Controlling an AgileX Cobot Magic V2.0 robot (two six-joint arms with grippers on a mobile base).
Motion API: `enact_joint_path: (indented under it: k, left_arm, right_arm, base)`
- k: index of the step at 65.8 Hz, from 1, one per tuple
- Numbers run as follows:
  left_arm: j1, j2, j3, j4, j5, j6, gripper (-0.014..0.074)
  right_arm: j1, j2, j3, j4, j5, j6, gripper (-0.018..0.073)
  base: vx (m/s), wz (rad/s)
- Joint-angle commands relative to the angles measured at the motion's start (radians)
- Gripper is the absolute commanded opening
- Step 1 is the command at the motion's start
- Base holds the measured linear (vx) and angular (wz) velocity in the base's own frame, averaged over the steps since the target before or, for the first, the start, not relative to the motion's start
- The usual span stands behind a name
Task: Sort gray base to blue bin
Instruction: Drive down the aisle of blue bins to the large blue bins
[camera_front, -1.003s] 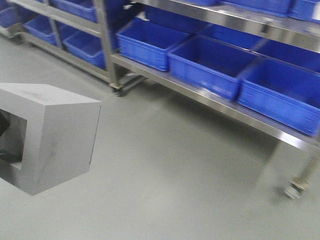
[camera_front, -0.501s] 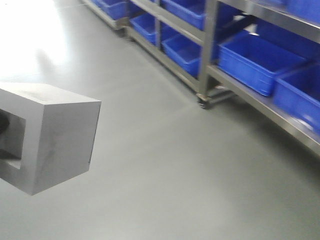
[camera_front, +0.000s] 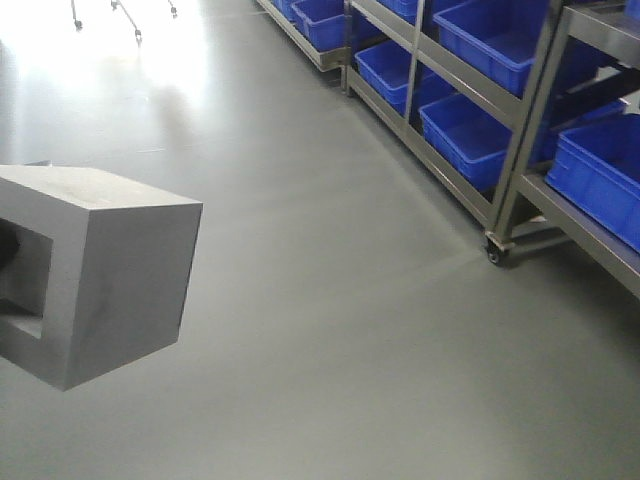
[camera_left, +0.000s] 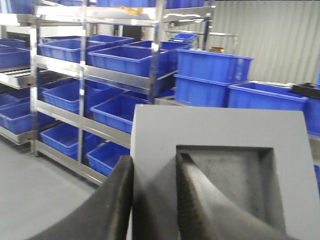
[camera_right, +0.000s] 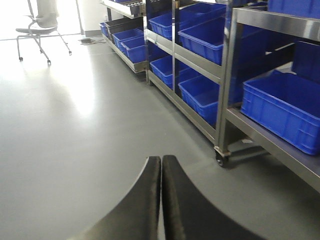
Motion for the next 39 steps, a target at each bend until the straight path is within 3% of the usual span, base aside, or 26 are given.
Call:
enact_joint_path:
  k: [1,39]
  left_arm:
    - [-0.002,0.001,-0.031,-0.004,-0.111,-0.010,-0.0007]
    - [-0.002,0.001,-0.031,-0.004,-0.111,-0.010,-0.0007]
  right_arm:
    - [-0.003,0.018,0.002,-0.008,-0.072,-0.011,-0.0005]
    - [-0.003,0.018,0.002,-0.008,-0.072,-0.011,-0.0005]
  base:
    - [0.42,0.20]
    - [0.41,0.20]
